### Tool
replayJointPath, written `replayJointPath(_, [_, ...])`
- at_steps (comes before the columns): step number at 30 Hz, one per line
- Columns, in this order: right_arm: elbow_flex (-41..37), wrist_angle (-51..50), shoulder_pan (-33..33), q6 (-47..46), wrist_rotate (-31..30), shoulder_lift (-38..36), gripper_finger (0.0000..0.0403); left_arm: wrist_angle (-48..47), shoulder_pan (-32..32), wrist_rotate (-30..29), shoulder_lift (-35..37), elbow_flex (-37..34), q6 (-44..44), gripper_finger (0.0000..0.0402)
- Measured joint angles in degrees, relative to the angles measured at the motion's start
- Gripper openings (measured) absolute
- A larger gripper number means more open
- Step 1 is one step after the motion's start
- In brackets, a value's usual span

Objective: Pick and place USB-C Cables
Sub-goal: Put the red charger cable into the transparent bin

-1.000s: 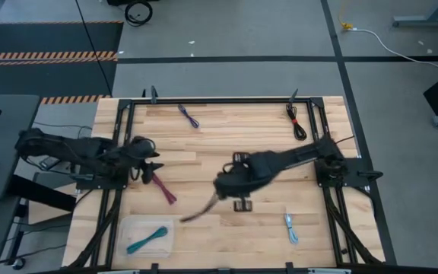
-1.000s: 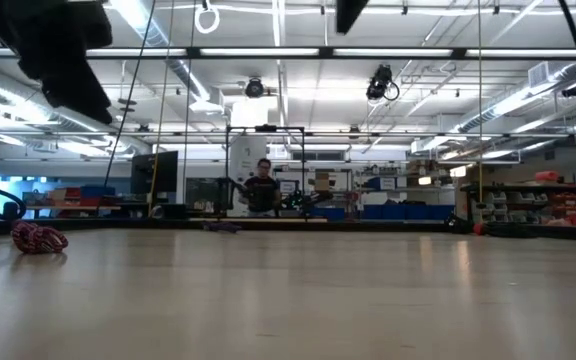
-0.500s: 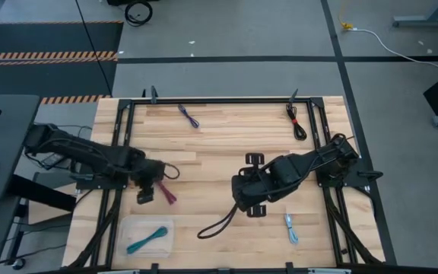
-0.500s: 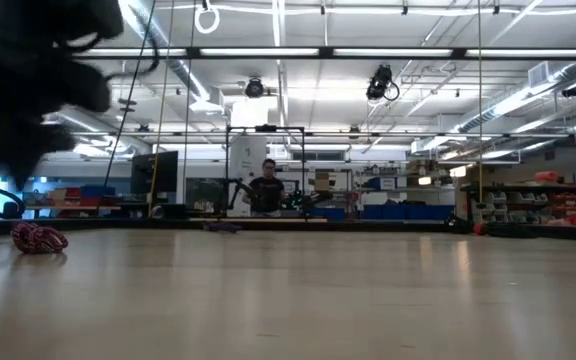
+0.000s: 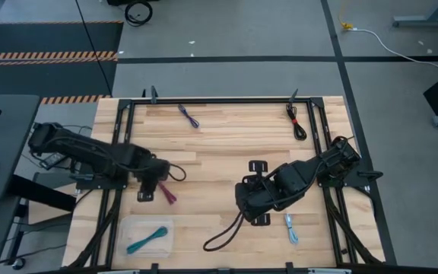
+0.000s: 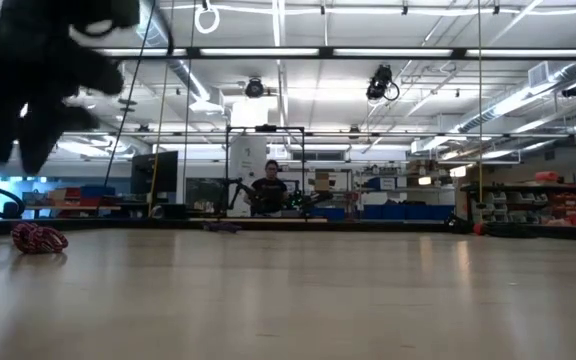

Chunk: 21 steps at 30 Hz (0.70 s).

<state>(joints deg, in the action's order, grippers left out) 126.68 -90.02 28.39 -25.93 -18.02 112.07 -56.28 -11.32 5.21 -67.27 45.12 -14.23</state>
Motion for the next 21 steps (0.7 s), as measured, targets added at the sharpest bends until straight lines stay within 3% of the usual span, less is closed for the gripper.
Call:
replayJointPath(8, [0.0, 0.0, 0.3, -2.9, -0.2, 0.0, 0.0143, -6.9, -2.4, -5.6, -4.0, 10.0, 14.5, 0.0181])
replayJointPath(13, [-0.6, 0.0, 3.2, -6.9, -0.3, 0.1, 0.0143, -12.8, -2.7, -8.1, -10.3, 9.5, 24.6, 0.0201])
replayJointPath(21, [-5.3, 0.0, 7.9, -12.3, -1.7, 0.1, 0.0143, -7.8, -1.8, -12.1, -20.2, 9.3, 32.9, 0.0231])
